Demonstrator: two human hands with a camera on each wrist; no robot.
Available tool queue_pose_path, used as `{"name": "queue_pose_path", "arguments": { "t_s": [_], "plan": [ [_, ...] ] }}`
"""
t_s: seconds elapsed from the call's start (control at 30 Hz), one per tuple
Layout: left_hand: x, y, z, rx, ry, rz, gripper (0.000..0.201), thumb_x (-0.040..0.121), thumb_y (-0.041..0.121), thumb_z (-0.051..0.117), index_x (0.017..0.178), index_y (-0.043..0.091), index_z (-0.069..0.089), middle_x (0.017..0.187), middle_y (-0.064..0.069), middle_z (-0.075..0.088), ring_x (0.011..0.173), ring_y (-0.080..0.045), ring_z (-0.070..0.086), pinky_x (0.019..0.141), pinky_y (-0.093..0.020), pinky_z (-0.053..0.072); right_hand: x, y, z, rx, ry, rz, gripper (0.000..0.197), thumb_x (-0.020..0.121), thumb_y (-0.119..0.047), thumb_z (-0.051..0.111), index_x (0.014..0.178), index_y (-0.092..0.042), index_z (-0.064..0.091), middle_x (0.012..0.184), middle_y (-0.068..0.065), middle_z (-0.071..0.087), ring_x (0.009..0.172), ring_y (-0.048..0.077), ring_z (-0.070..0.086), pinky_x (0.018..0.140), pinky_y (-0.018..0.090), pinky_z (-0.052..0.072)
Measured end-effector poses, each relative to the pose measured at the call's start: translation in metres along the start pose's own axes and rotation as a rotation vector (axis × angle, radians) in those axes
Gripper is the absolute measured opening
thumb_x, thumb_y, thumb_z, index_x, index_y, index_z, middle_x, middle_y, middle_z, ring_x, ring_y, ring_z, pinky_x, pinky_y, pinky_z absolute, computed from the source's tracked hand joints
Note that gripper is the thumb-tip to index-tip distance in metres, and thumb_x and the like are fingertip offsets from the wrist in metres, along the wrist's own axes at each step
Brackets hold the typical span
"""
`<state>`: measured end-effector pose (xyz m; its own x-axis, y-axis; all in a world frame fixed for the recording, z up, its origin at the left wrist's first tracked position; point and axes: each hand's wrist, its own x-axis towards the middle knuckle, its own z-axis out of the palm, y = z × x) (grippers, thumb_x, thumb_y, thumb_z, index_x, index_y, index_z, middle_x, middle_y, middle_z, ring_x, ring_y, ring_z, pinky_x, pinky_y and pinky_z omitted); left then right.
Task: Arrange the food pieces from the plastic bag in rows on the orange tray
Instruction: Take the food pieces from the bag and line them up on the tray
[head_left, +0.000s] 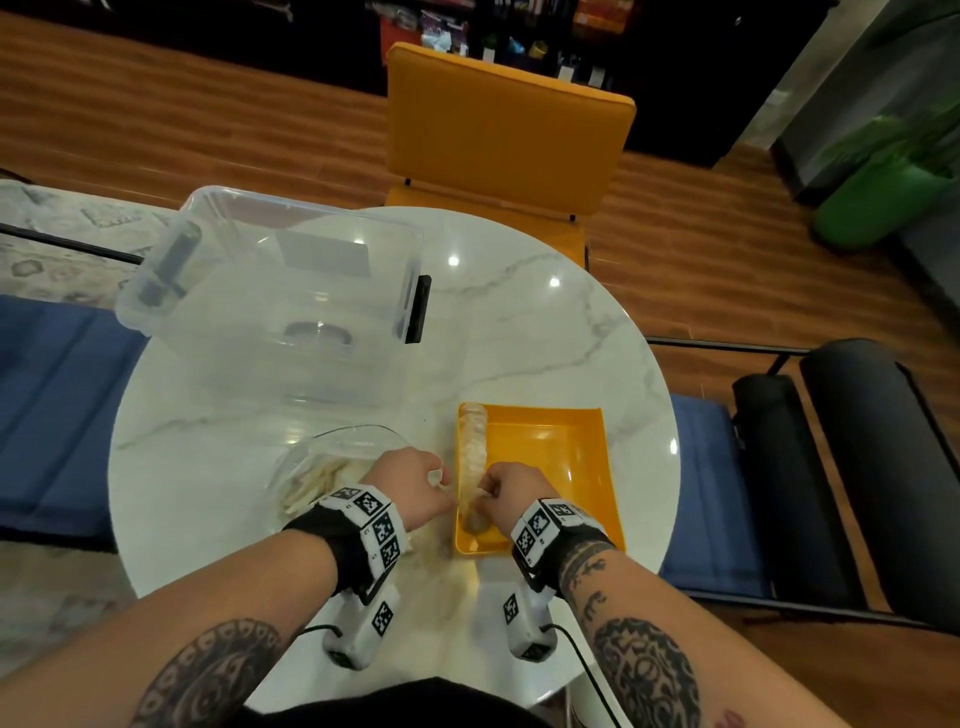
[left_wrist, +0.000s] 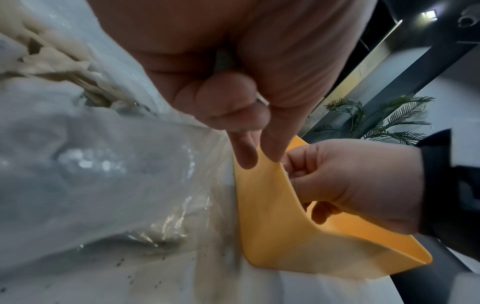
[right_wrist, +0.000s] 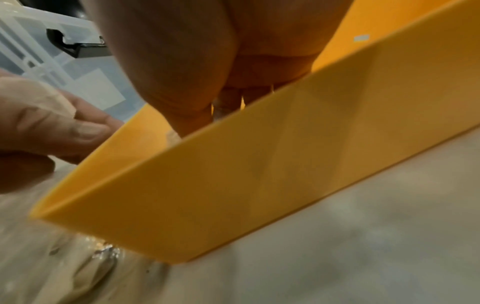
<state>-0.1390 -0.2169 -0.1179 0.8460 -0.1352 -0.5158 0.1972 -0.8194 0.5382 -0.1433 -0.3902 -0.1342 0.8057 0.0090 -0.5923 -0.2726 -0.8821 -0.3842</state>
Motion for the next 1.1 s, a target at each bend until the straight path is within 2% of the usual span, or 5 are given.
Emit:
{"name": "queue_pose_path", "arguments": {
  "t_s": [0.2, 0.7, 0.9, 1.0, 1.1],
  "plan": [
    [0.0, -0.001, 0.001, -0.022, -0.013, 0.012, 0.022, 0.075, 0.037, 0.071, 0.096, 0.03, 0.073, 0.099, 0.002, 0.068, 0.093, -0.016, 0.064, 0.078, -0.025, 0.051, 0.007, -0.002, 0.003, 0.02, 0.007, 0.046, 0.01, 0.086, -0.031, 0.071, 0.091, -0.026, 0.064, 0.098, -0.001, 0.069, 0.086, 0.018, 0.063, 0.072, 0.028, 0.05],
    [0.001, -0.002, 0.006, -0.045, -0.014, 0.013, 0.019, 0.076, 0.036, 0.071, 0.093, 0.026, 0.071, 0.085, 0.006, 0.066, 0.069, -0.01, 0.062, 0.062, -0.024, 0.05, 0.002, 0.003, 0.001, 0.063, 0.042, 0.088, 0.029, 0.078, -0.04, 0.079, 0.086, -0.025, 0.055, 0.084, -0.005, 0.061, 0.074, 0.014, 0.058, 0.069, 0.031, 0.052],
    [-0.002, 0.0, 0.005, -0.032, -0.025, 0.015, 0.019, 0.077, 0.036, 0.071, 0.094, 0.027, 0.071, 0.092, 0.004, 0.069, 0.074, -0.014, 0.065, 0.069, -0.028, 0.055, -0.003, 0.003, -0.004, 0.091, 0.077, 0.043, 0.026, 0.079, -0.043, 0.077, 0.081, -0.028, 0.055, 0.085, -0.006, 0.063, 0.077, 0.014, 0.061, 0.072, 0.032, 0.054],
    [-0.003, 0.004, -0.002, -0.072, 0.022, 0.01, 0.023, 0.08, 0.033, 0.069, 0.101, 0.024, 0.069, 0.091, 0.001, 0.07, 0.068, -0.015, 0.063, 0.068, -0.03, 0.056, -0.01, 0.004, -0.009, 0.17, 0.119, -0.025, 0.012, 0.088, -0.038, 0.068, 0.091, -0.028, 0.062, 0.093, -0.007, 0.067, 0.087, 0.015, 0.063, 0.081, 0.033, 0.055],
    [-0.008, 0.015, -0.009, -0.28, 0.052, -0.013, 0.034, 0.083, 0.026, 0.067, 0.115, 0.029, 0.057, 0.08, 0.001, 0.066, 0.055, -0.015, 0.063, 0.051, -0.023, 0.049, -0.024, -0.002, -0.017, 0.327, 0.182, -0.171, 0.02, 0.095, -0.031, 0.061, 0.113, -0.026, 0.067, 0.11, -0.007, 0.067, 0.099, 0.01, 0.061, 0.089, 0.024, 0.048]
  ]
}}
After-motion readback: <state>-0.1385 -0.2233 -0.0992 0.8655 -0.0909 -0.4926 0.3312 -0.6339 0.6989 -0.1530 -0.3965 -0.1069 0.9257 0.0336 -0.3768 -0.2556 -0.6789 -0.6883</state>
